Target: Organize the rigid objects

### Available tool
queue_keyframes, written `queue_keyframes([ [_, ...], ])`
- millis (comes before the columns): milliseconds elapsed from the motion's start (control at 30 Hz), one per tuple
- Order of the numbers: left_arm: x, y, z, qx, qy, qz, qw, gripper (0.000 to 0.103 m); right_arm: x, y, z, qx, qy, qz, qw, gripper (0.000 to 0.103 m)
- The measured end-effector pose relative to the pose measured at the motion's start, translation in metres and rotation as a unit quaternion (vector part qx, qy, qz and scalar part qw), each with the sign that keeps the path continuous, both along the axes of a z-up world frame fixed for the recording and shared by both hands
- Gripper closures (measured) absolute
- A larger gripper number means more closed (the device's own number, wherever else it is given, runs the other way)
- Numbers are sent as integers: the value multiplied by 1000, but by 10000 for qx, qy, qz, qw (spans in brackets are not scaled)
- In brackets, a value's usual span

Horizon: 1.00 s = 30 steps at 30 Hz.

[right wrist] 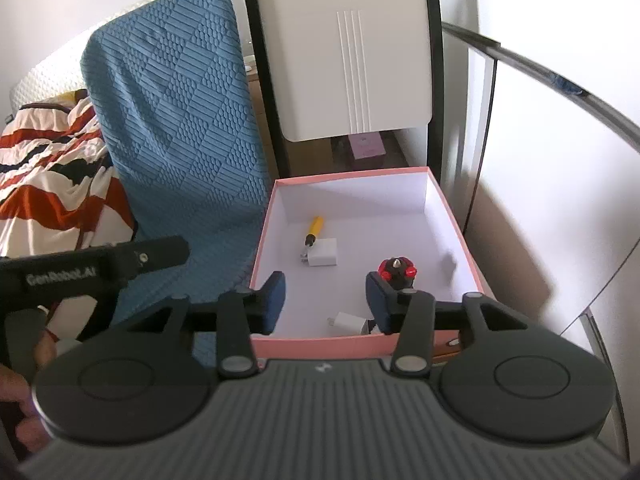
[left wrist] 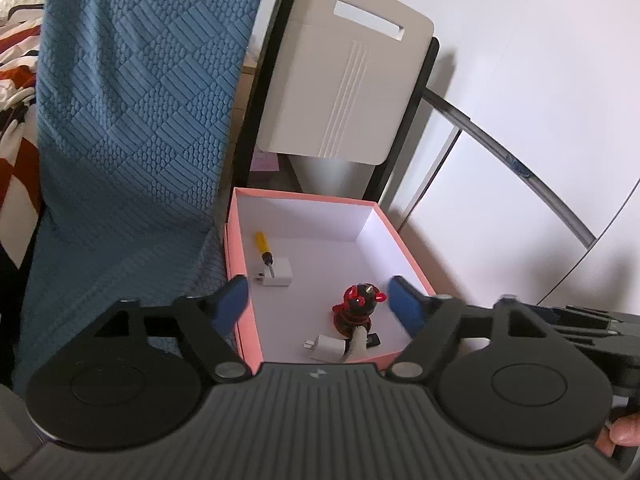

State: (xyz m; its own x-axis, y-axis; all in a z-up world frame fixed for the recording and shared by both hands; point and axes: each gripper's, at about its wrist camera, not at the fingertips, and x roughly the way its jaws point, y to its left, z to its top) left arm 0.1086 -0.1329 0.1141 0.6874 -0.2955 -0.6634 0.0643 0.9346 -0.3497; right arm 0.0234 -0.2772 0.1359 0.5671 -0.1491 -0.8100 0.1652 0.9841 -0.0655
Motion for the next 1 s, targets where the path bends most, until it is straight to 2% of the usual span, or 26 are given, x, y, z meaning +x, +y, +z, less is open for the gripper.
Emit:
queue_keyframes([
  [67,-4,5,1,-30,-26,1,10000,7,-4,5,1,-118,-14,-8,9999,33],
  [100,-7,8,2,-22,-57,-4,10000,5,-5,8,1,-143,-37,-2,9999,17],
  [167,-10,13,2,11,-103,-3,9999,4,-8,12,0,-161,-84,19,9998,8],
  [533,-16,32,1,79,-115,112,9998,0,-14,29,-10,-202,-11,-20,9998,8],
  [1000,-17,26,-2,216,-49,99,9997,0,-17,24,-12,-149,-1,-203,9997,8],
])
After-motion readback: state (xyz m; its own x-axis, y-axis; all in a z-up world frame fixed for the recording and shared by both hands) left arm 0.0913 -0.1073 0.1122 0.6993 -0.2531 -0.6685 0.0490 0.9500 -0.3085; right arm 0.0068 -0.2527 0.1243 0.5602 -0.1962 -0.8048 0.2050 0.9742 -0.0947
